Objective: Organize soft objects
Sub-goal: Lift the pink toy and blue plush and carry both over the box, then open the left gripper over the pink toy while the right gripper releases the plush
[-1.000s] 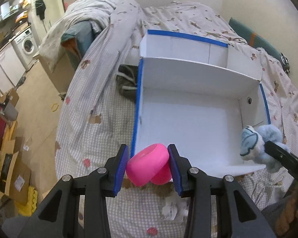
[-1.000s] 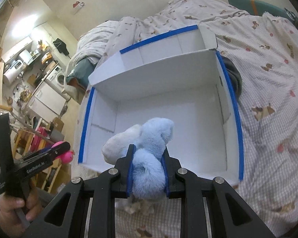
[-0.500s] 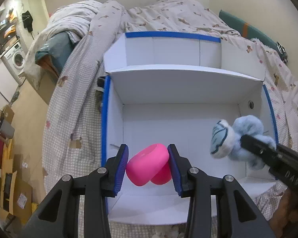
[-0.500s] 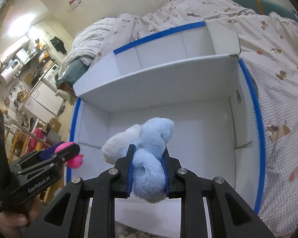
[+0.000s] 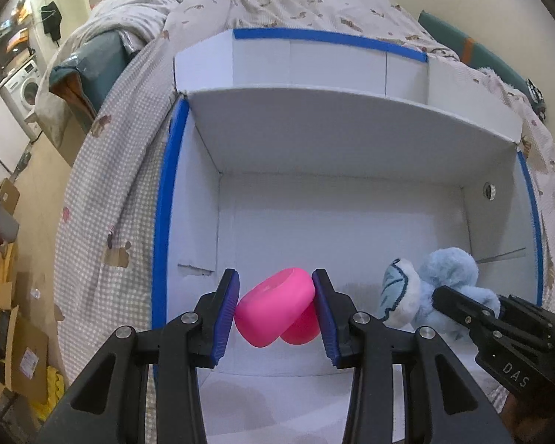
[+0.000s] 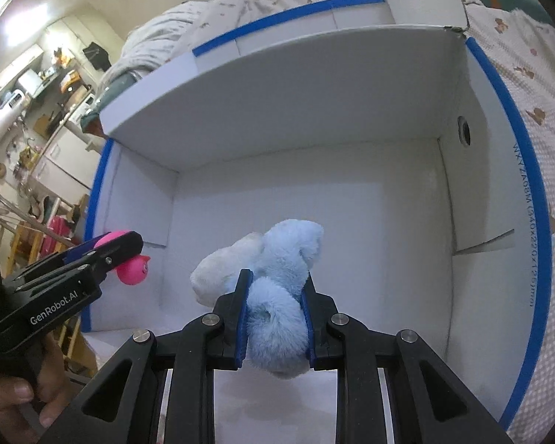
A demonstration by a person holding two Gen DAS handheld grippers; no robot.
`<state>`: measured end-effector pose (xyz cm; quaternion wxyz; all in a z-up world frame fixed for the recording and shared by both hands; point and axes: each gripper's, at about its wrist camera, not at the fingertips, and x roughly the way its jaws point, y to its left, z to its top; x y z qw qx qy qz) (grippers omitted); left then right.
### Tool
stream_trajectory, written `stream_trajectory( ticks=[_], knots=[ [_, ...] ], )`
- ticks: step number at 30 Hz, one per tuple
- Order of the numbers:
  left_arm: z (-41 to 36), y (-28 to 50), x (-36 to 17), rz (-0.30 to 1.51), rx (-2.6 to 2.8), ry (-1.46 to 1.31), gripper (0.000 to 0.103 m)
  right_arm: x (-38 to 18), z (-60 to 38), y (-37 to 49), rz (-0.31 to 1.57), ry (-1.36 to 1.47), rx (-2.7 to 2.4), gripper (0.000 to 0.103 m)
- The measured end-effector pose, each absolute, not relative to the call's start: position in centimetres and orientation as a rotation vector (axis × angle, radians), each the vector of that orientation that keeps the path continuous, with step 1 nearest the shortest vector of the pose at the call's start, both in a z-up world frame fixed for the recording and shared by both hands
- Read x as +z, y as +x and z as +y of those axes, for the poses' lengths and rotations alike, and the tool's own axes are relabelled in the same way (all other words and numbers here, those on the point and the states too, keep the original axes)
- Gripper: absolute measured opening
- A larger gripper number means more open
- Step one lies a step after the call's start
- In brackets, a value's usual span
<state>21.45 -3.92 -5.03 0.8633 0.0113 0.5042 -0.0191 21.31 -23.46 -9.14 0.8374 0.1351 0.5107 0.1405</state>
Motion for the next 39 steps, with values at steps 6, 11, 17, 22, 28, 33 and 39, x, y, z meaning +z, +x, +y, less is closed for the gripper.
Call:
stream_trajectory(
  ticks=[6, 11, 17, 22, 28, 33, 39],
  knots=[
    [-4.2, 21.6, -6.5, 1.094, -0.052, 0.029, 0.037, -9.7, -22.7, 21.7, 1.1, 0.257, 0.292, 0.025],
    [-4.7, 21.6, -6.6, 1.072, -0.041, 0.061, 0.037, -10.2, -21.8, 22.1, 1.12, 0.232, 0.288, 0.026],
    [-4.3, 21.6, -6.9, 1.081, -0.034, 0.029, 0.037, -10.7, -21.7, 22.4, 1.137, 0.229, 0.276, 0.026],
    [-4.2, 21.5, -7.0, 1.066, -0.031, 0.027, 0.037, -10.3, -21.9, 22.7, 1.116, 0.248, 0.269, 0.033],
    [-4.4, 21.3, -6.5, 1.057, -0.047, 0.025, 0.038, -10.3, -22.5, 22.9, 1.111, 0.291, 0.256, 0.04],
    [-4.6, 21.1, -6.1, 1.04, -0.059, 0.032, 0.06, -9.2, -21.9, 22.4, 1.048, 0.286, 0.285, 0.064],
    [-4.7, 20.8, -5.1, 1.007, -0.076, 0.021, 0.061, -8.0, -23.3, 22.1, 0.973, 0.388, 0.295, 0.072]
  ],
)
